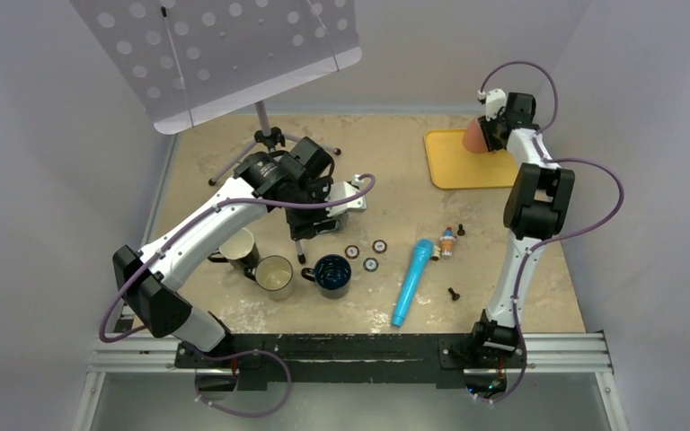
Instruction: Turn the mug right side up
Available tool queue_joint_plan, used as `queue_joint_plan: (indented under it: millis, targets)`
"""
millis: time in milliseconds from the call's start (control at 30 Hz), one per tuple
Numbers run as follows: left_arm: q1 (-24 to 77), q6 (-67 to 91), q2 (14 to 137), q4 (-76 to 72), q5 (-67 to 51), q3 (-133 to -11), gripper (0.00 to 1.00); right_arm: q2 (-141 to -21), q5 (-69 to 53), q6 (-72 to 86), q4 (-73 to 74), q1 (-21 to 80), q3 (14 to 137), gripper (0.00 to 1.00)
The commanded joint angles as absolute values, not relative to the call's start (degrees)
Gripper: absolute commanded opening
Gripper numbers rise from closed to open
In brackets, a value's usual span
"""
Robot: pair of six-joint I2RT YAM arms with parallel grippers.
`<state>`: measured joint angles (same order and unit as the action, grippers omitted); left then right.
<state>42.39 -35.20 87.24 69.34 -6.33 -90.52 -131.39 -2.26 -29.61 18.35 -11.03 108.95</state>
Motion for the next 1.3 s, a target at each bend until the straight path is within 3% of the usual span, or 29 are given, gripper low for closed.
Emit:
queue_joint_plan:
  millis: [0, 133, 333, 400, 500, 567, 867, 967, 1133, 1267]
  targets:
    - [42.1, -35.8, 86.8, 67.2, -5.5, -90.8, 0.69, -128.5, -10.8, -31.9, 20.2, -9.8, 109.2, 0.37]
    - [42.1, -36.0, 86.4, 67.6, -6.9, -90.3, 0.69, -126.7, -12.4, -30.8, 15.9, -9.8, 105.9, 0.37]
    - [42.1, -35.7, 86.5, 67.7, -6.4, -90.3, 0.69, -134.8, -10.0, -28.3, 22.3, -9.8, 116.4, 0.4]
    - [42.1, -35.6, 86.4, 67.8, -6.6, -90.5, 0.69, -136.2, -7.9, -27.7, 23.3, -9.8, 117.7, 0.29]
    - [42.1, -35.0, 86.4, 68.6, -7.3, -91.4, 0.69, -134.5, -6.5, -27.1, 21.8, -9.8, 115.8, 0.02]
    - [42.1, -34.3, 86.1, 69.4, -9.1, -92.3, 0.69, -131.4, -6.4, -26.4, 21.3, -9.8, 113.9, 0.0]
    - [42.0, -24.2, 78.6, 67.9, -26.5, -98.5, 0.71, -97.1, -16.0, -10.4, 1.8, -6.7, 90.6, 0.0]
    - [41.9, -17.6, 74.2, 62.1, -29.0, -98.1, 0.76, -83.9, -22.5, -1.2, -9.0, -4.5, 78.7, 0.0]
    - [41.1, -8.3, 67.0, 53.0, -34.1, -96.1, 0.82, -64.9, -33.7, 15.1, -24.3, 4.1, 63.2, 0.0]
    - [40.2, 1.3, 65.3, 50.4, -46.0, -98.8, 0.82, -55.4, -42.0, 29.0, -42.4, 11.1, 52.8, 0.0]
